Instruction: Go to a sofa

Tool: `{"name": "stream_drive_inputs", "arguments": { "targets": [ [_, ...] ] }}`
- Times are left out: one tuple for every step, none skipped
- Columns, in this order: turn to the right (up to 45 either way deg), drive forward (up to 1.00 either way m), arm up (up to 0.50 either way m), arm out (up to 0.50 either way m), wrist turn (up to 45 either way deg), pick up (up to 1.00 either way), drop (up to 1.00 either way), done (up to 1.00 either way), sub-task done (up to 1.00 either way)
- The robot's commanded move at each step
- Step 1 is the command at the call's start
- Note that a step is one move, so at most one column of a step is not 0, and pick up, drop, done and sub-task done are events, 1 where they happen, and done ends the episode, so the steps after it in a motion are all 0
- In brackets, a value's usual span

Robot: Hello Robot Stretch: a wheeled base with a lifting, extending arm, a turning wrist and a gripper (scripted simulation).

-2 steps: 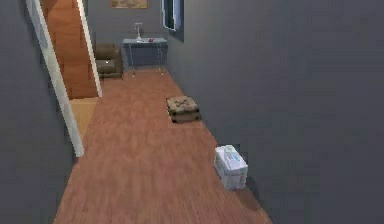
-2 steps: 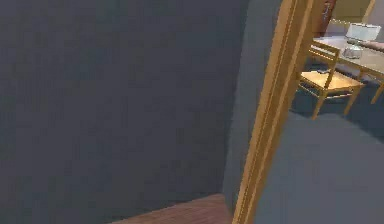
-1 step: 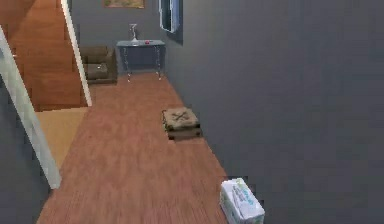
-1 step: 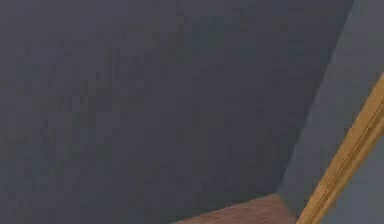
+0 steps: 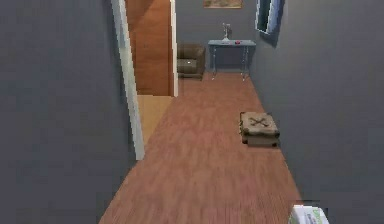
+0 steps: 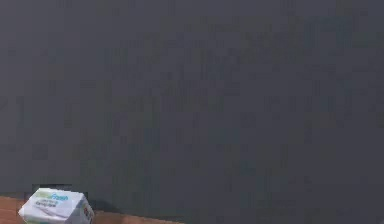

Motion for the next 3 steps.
{"name": "stream_drive_inputs", "arguments": {
  "targets": [
    [0.0, 1.0, 0.0, 0.0, 0.0, 0.0, 0.0, 0.0, 0.0],
    [0.0, 1.0, 0.0, 0.0, 0.0, 0.0, 0.0, 0.0, 0.0],
    [0.0, 0.15, 0.0, 0.0, 0.0, 0.0, 0.0, 0.0, 0.0]
  ]
}}
